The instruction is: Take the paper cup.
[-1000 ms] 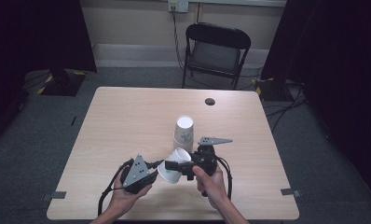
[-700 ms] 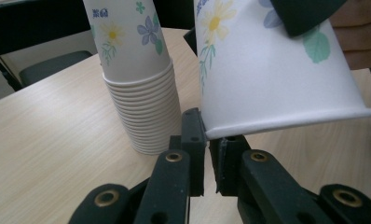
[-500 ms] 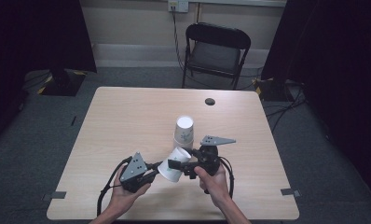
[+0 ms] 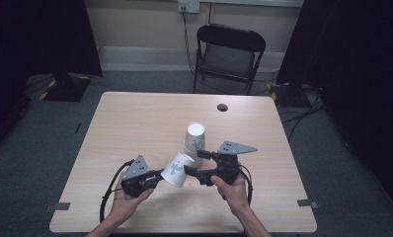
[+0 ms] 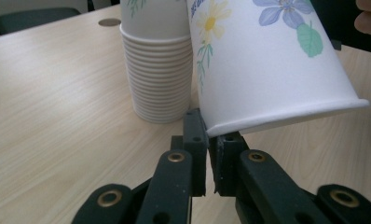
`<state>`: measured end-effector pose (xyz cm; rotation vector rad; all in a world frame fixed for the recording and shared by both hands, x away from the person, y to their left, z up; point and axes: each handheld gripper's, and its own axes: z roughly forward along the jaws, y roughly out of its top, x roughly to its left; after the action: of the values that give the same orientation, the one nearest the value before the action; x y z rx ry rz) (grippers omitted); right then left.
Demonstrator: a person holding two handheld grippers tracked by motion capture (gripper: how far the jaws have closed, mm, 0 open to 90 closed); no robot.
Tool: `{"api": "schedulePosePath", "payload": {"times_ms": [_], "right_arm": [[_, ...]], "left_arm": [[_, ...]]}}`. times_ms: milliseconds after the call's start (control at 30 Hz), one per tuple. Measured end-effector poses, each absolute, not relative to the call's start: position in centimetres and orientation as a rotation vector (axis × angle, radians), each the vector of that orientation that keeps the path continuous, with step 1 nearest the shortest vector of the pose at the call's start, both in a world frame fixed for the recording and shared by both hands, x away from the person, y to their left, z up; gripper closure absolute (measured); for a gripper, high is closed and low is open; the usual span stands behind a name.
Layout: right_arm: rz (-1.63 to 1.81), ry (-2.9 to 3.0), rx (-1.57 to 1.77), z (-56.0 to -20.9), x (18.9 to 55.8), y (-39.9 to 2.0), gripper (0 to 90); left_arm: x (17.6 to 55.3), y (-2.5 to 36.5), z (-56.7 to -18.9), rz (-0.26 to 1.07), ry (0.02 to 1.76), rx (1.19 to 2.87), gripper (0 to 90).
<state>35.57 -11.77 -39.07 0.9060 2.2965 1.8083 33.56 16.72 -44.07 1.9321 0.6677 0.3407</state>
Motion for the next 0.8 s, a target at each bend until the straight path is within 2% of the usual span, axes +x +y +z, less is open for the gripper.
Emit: {"api": "schedulePosePath", "payload": {"times_ms": [200, 233, 267, 300, 467, 567, 800], "right_arm": [[1.696, 2.307, 0.845, -39.1, 35.5, -11.4, 30.4], [1.684, 2.301, 0.816, -38.9, 35.3, -11.4, 36.6], [1.684, 2.301, 0.816, -38.9, 35.3, -11.4, 36.6], [1.67, 2.307, 0.77, -38.8, 35.0, -11.2, 41.6], [1.649, 2.361, 0.707, -38.7, 34.7, -10.3, 44.3], [1.634, 2.395, 0.639, -38.8, 34.2, -9.7, 51.5], [1.555, 2.452, 0.612, -39.4, 34.3, -9.3, 59.2]], "left_arm": [[34.1, 17.0, -44.4, 0.301, 0.7, 1.977, 86.2], [34.2, 17.0, -44.6, 0.289, 0.702, 1.999, 86.2], [34.2, 17.0, -44.6, 0.289, 0.702, 1.999, 86.1], [34.2, 16.8, -44.8, 0.293, 0.7, 2.013, 86.2], [34.1, 16.3, -45.0, 0.271, 0.684, 2.049, 86.1], [34.0, 15.9, -45.3, 0.247, 0.673, 2.079, 86.1], [33.7, 15.8, -45.2, 0.231, 0.654, 2.087, 85.9]]}}
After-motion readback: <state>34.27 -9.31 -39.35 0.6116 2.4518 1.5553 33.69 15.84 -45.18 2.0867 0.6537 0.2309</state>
